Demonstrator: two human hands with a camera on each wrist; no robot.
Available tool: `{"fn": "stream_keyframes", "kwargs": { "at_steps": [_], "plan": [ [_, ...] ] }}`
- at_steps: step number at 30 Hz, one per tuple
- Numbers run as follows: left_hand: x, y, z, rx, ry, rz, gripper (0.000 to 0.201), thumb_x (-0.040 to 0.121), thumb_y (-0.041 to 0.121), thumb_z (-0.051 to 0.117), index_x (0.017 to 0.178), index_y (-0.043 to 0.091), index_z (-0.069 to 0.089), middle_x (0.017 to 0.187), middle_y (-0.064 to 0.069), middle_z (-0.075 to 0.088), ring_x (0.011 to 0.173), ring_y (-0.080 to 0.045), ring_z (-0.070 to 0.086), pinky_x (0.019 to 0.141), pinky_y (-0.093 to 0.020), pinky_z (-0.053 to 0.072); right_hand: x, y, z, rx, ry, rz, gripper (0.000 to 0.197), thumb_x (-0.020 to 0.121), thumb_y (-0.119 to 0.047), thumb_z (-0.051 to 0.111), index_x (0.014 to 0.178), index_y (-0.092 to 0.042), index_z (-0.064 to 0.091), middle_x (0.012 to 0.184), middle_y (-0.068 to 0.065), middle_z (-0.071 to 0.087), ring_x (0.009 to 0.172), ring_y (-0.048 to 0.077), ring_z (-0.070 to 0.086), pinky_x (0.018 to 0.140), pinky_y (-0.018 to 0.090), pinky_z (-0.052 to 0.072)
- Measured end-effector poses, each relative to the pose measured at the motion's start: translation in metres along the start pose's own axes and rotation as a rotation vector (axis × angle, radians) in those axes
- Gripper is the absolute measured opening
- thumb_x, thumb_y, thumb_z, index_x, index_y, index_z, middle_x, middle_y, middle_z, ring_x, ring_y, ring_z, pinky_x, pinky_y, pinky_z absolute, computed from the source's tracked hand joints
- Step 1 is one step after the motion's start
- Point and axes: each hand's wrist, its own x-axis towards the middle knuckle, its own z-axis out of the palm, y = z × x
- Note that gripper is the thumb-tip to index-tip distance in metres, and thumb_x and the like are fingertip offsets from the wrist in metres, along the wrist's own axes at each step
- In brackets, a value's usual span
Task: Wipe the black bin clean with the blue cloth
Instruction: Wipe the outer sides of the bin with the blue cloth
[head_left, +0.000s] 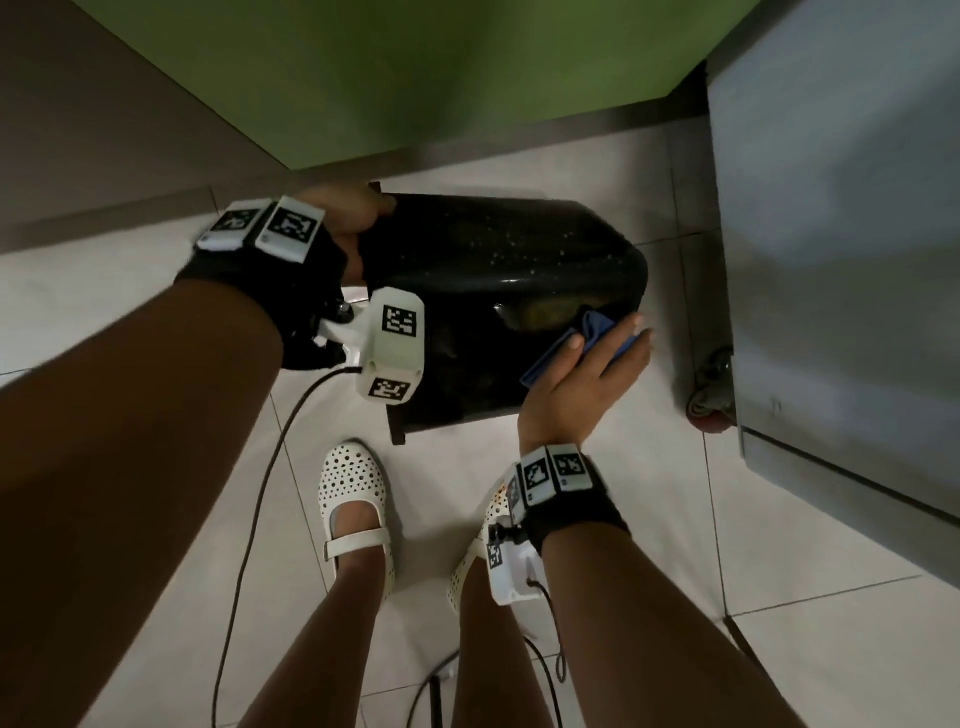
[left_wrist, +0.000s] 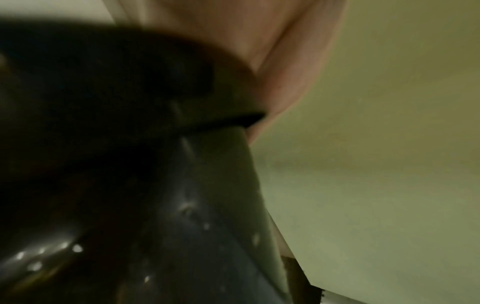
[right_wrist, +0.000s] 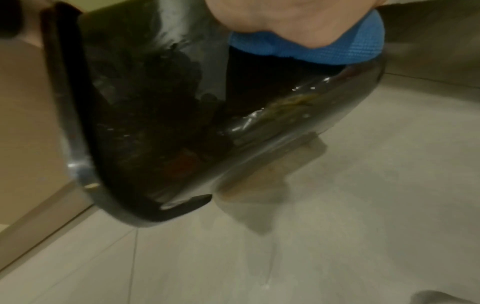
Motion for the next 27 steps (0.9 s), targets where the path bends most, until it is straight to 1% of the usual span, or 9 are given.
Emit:
{"fn": "stream_keyframes", "kwargs": {
  "at_steps": [2,6,9,11,13,15,18,24,27],
  "plan": [
    [-0.006,-0.008,-0.003,-0.013,-0.025,0.004,0.024,0.098,0.019,0.036,0.085,0.009,0.053,0.053,-0.003,0.069,0.046,-0.013,0.066,0.038,-0.025,0.051,-0.007,-0.013,0.0,0.088,-0.047,-0.055,0.063,0.098,-0.043,0.014,0.145,-0.002,0.024,0.15,0.028,0.019,0.139,0.045,0.015,0.114,0.052,0.016],
    [-0.018,-0.021,0.0,-0.079,-0.068,0.01,0.024,0.098,0.02,0.036,0.09,0.012,0.057,0.059,-0.001,0.071,0.053,-0.012,0.068,0.042,-0.024,0.053,-0.017,-0.048,0.003,0.128,-0.08,-0.236,0.057,0.099,-0.04,0.013,0.145,-0.006,0.022,0.149,0.029,0.022,0.139,0.045,0.012,0.113,0.051,0.012],
    [-0.029,-0.02,0.006,-0.157,-0.083,0.063,0.024,0.099,0.024,0.033,0.094,0.014,0.055,0.074,0.0,0.068,0.057,-0.01,0.067,0.045,-0.024,0.053,-0.028,-0.063,0.002,0.109,-0.102,-0.383,0.05,0.1,-0.041,0.011,0.14,-0.011,0.021,0.149,0.026,0.021,0.137,0.042,0.01,0.112,0.052,0.013],
    [-0.033,-0.019,0.008,-0.159,-0.075,0.138,0.027,0.099,0.026,0.032,0.111,0.013,0.052,0.094,-0.002,0.066,0.076,-0.014,0.068,0.058,-0.029,0.057,-0.036,-0.07,0.001,0.088,-0.135,-0.487,0.049,0.1,-0.042,0.01,0.139,-0.013,0.021,0.148,0.017,0.015,0.137,0.041,0.008,0.116,0.05,0.008],
    [-0.036,-0.019,0.007,-0.116,-0.078,0.195,0.034,0.098,0.028,0.032,0.128,0.013,0.043,0.117,-0.009,0.062,0.1,-0.024,0.064,0.083,-0.043,0.054,-0.043,-0.074,0.001,0.039,-0.179,-0.564,0.049,0.1,-0.042,0.011,0.139,-0.015,0.022,0.147,0.014,0.015,0.138,0.039,0.009,0.116,0.047,0.004],
    [-0.038,-0.024,0.005,-0.098,-0.093,0.225,0.037,0.099,0.03,0.03,0.132,0.016,0.037,0.125,-0.01,0.056,0.11,-0.027,0.059,0.093,-0.046,0.048,-0.048,-0.075,0.003,-0.02,-0.204,-0.615,0.047,0.101,-0.04,0.011,0.14,-0.015,0.023,0.148,0.014,0.017,0.139,0.037,0.012,0.116,0.046,0.006],
    [-0.036,-0.039,0.003,-0.102,-0.102,0.264,0.036,0.1,0.031,0.026,0.132,0.018,0.035,0.125,-0.008,0.054,0.11,-0.025,0.057,0.087,-0.042,0.049,-0.051,-0.075,0.007,-0.077,-0.225,-0.641,0.048,0.101,-0.038,0.012,0.14,-0.014,0.023,0.149,0.016,0.026,0.139,0.033,0.018,0.115,0.046,0.013],
    [-0.023,-0.069,0.001,0.058,-0.018,0.368,0.033,0.099,0.035,0.023,0.121,0.018,0.042,0.128,-0.011,0.052,0.117,-0.026,0.051,0.105,-0.048,0.039,-0.045,-0.074,0.024,-0.195,-0.244,-0.597,0.049,0.101,-0.038,0.012,0.139,-0.01,0.025,0.143,0.011,0.044,0.135,0.028,0.036,0.113,0.042,0.023],
    [-0.019,-0.08,0.006,0.238,0.076,0.496,0.038,0.099,0.034,0.022,0.12,0.01,0.043,0.121,-0.011,0.053,0.112,-0.024,0.051,0.103,-0.038,0.038,-0.043,-0.071,0.032,-0.246,-0.237,-0.571,0.05,0.095,-0.038,0.023,0.138,-0.011,0.025,0.143,0.01,0.045,0.134,0.028,0.039,0.11,0.043,0.029]
  ]
}}
